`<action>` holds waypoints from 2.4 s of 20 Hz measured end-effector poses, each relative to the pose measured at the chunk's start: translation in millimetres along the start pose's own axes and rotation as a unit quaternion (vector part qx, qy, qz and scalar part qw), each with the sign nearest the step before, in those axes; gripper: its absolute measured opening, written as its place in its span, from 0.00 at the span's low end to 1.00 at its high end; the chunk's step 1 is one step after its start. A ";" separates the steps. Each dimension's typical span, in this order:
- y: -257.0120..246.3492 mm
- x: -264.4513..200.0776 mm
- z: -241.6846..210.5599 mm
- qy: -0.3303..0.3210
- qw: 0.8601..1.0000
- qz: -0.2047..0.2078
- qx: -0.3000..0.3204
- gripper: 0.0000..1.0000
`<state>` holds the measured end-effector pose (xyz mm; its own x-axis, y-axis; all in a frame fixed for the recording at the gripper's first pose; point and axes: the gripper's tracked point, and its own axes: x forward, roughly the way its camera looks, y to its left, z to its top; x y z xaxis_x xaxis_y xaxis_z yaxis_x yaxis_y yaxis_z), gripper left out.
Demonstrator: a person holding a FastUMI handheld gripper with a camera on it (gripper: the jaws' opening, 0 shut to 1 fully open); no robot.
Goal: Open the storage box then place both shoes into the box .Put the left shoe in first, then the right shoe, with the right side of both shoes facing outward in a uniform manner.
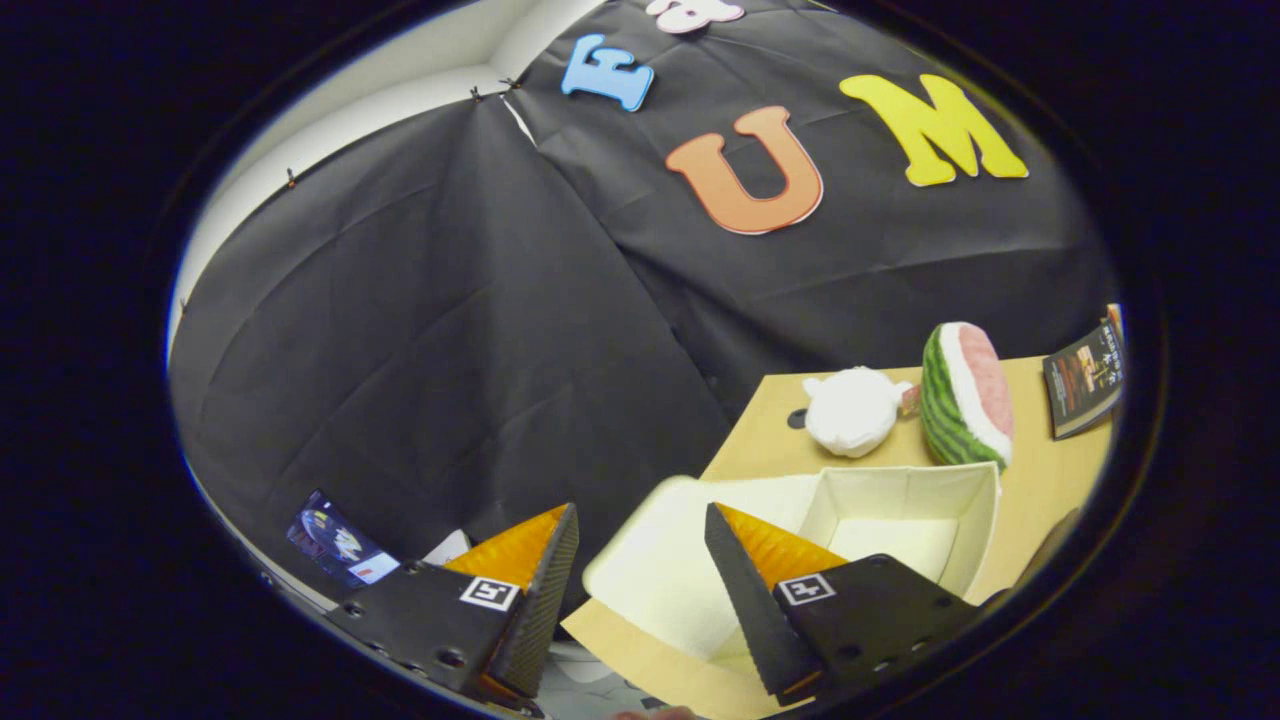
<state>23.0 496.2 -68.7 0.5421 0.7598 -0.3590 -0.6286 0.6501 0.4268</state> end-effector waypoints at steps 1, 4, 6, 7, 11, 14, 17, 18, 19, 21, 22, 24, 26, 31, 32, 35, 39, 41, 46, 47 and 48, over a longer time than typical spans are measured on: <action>-8.7 -6.5 3.6 -0.008 1.000 -0.014 -0.008 0.80; -38.5 -32.8 14.9 -0.043 0.997 -0.061 -0.034 0.89; -57.5 -55.3 18.5 -0.066 0.992 -0.095 -0.058 0.89; -66.4 -68.9 19.7 -0.072 0.989 -0.110 -0.066 0.95; -113.8 -133.7 23.8 -0.099 0.975 -0.182 -0.084 0.96; -159.5 -184.6 22.0 -0.119 0.960 -0.239 -0.083 0.96; -202.7 -229.3 19.0 -0.139 0.940 -0.298 -0.087 0.96; -216.4 -241.2 14.9 -0.138 0.936 -0.312 -0.086 0.96; -228.8 -250.6 8.3 -0.136 0.933 -0.323 -0.082 0.96; -258.5 -268.5 -10.1 -0.123 0.928 -0.343 -0.070 0.96; -272.8 -274.6 -22.5 -0.114 0.927 -0.352 -0.065 0.96; -300.5 -278.6 -50.5 -0.085 0.924 -0.368 -0.060 0.96; -324.5 -278.1 -82.6 -0.052 0.923 -0.377 -0.051 0.96; -374.3 -270.9 -148.1 0.014 0.922 -0.386 -0.013 0.96; -382.9 -271.0 -158.9 0.024 0.921 -0.389 -0.008 0.96; -409.2 -256.4 -183.9 0.055 0.919 -0.391 0.013 0.96; -442.9 -238.0 -204.5 0.088 0.914 -0.394 0.043 0.96; -450.4 -231.5 -211.8 0.102 0.913 -0.391 0.059 0.89; -449.2 -216.1 -218.5 0.120 0.916 -0.374 0.088 0.35; -450.0 -216.2 -218.1 0.121 0.912 -0.380 0.092 0.24; -451.5 -217.1 -215.9 0.119 0.910 -0.385 0.095 0.13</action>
<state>68.7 38.9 -362.6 0.6305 0.0731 -0.7728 0.0064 0.9950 0.0994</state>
